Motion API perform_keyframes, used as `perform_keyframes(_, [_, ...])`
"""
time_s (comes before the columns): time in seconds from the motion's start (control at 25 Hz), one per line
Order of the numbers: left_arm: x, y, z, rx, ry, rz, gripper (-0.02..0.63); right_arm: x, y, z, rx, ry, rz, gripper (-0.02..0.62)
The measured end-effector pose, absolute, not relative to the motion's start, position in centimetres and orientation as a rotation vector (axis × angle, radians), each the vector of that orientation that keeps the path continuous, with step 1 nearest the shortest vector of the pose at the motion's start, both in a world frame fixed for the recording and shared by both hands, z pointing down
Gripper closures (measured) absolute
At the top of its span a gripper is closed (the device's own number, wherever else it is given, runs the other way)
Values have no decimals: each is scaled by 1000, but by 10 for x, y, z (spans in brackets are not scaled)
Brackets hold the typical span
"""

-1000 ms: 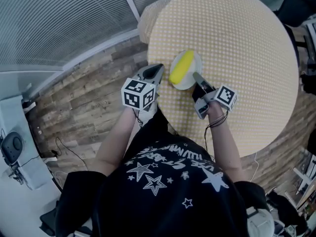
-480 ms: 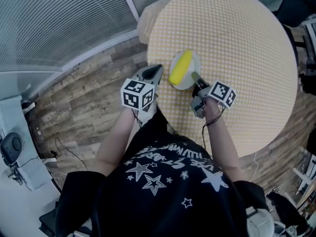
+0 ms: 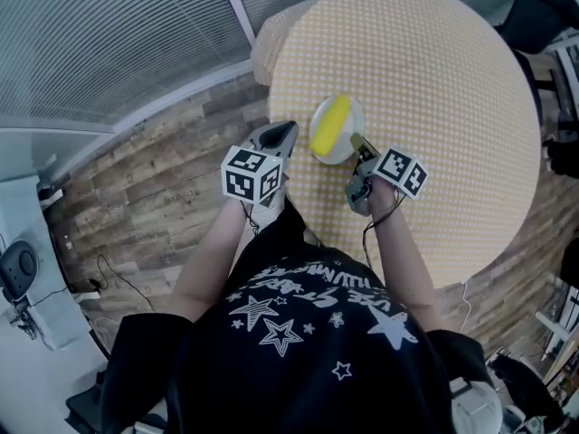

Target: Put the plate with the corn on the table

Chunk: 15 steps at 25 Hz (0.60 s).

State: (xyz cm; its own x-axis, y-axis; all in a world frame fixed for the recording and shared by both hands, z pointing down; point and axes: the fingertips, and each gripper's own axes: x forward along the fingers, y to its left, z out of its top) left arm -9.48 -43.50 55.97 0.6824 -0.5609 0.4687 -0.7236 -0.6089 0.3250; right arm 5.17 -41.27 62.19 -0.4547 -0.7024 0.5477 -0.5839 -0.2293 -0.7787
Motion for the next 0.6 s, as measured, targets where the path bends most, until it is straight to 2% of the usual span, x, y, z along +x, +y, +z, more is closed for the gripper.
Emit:
perform_keyframes(0.28, [-95, -425, 549, 2417, -1014, 422, 598, 62, -404, 613, -1639, 1933, -1717, 540])
perform_keyframes(0.6, [-90, -403, 528, 2434, -1060, 384, 598, 69, -395, 564, -1562, 2058, -1478, 541])
